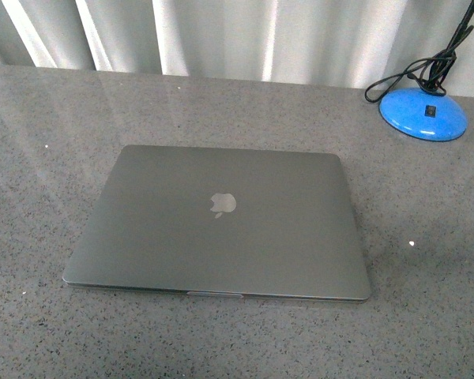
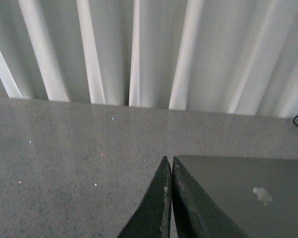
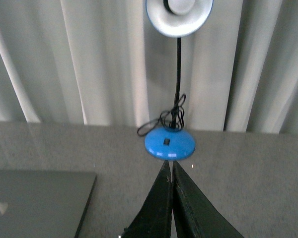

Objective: Close laptop

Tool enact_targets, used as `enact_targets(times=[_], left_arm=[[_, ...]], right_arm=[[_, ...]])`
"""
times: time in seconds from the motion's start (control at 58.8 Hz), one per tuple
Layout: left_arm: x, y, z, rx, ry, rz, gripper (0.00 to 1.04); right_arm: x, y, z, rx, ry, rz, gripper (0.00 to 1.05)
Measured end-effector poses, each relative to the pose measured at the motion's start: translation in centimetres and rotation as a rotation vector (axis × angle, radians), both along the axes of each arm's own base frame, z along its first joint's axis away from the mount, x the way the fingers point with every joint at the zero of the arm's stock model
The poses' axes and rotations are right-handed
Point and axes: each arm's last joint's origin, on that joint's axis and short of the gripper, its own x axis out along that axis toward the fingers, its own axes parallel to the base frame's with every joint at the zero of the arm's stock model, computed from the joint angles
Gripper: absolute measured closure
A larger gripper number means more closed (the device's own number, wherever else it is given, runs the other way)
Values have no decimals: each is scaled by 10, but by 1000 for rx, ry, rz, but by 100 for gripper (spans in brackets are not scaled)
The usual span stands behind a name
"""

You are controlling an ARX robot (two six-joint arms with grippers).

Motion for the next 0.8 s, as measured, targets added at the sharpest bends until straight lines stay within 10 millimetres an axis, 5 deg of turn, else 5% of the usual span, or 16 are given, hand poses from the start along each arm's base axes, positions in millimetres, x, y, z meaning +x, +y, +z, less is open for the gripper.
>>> enact_targets(times=[0.34, 0.799], left_arm=[[-1, 0, 0, 0, -7, 0, 95], [-1, 0, 0, 0, -7, 0, 17]], right_arm=[[-4, 0, 2, 0, -30, 0, 103], [-4, 0, 2, 0, -30, 0, 26]])
